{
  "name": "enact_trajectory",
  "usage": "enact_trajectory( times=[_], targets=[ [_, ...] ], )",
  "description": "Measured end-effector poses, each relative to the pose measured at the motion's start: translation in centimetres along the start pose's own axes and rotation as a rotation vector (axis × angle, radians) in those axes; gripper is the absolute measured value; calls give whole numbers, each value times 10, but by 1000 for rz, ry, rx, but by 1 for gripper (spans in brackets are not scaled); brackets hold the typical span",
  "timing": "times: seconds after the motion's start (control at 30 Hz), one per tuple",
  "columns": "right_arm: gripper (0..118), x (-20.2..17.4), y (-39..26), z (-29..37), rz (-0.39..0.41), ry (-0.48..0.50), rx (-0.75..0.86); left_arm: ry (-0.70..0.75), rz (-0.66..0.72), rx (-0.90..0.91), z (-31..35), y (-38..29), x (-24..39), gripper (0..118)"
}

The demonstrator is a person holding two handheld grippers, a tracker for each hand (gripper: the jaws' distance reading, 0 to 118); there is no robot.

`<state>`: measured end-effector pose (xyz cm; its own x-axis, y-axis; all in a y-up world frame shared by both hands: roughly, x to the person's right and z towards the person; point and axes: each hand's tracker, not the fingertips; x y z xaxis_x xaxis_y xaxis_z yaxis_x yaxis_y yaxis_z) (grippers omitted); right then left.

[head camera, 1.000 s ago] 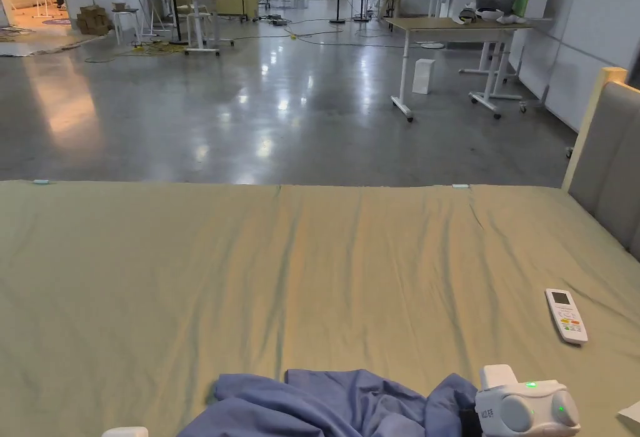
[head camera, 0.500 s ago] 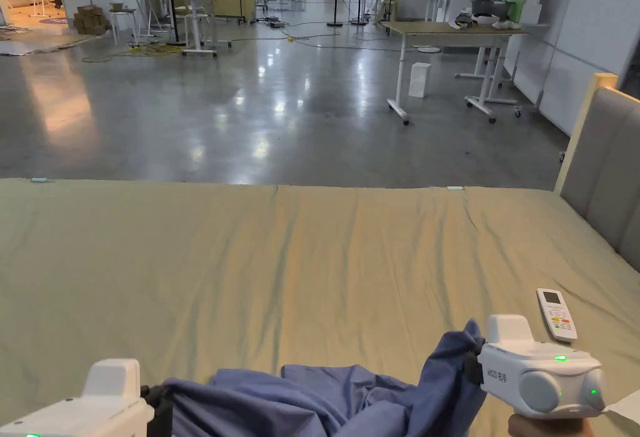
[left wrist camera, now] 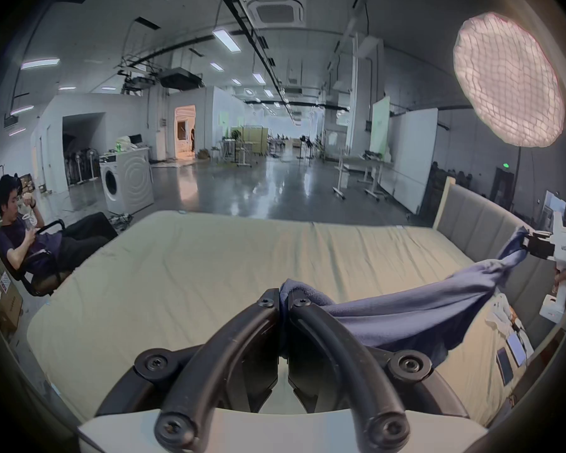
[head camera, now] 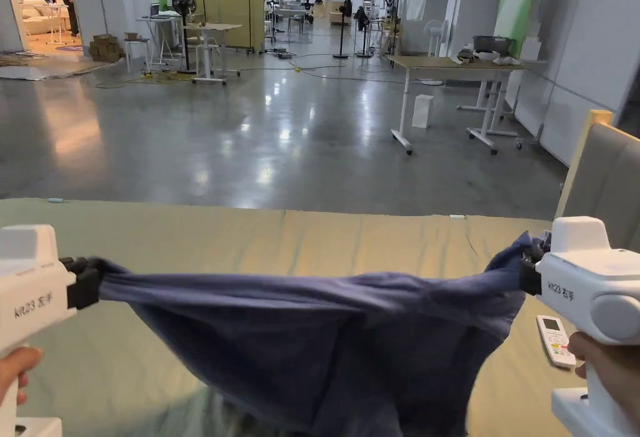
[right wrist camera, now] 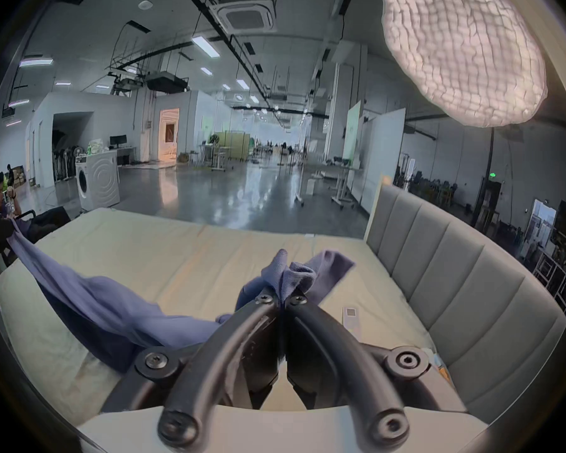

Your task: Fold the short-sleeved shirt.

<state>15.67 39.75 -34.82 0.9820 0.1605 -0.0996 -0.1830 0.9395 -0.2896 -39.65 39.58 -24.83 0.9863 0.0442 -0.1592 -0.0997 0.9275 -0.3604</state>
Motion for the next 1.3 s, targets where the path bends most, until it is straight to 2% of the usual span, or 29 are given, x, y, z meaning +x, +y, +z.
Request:
enact_trajectory(
  times=[0.13,0.23,0.3,0.43,0.57,0.63,1.0,1.3],
  targets=[
    [3,-1,26,6,-5,19,36,4,-6,30,2,29,-8,4],
    [3,-7,49,10,64,-4,134,27,-45,65,2,49,-6,4],
    [3,-8,60,9,33,2,120,35,-47,76,0,61,-7,4],
    [3,-15,89,5,64,-26,172,61,-67,104,-9,85,-9,4],
    [3,-18,120,-10,43,-41,184,79,-58,121,-25,111,-13,4],
    [3,-21,136,-17,68,-64,203,87,-62,129,-32,124,-11,4],
    [3,-15,209,-40,69,-138,294,115,-55,174,-62,193,-2,4],
    [3,-13,210,-32,55,-166,327,102,-13,201,-65,194,6,4]
  ],
)
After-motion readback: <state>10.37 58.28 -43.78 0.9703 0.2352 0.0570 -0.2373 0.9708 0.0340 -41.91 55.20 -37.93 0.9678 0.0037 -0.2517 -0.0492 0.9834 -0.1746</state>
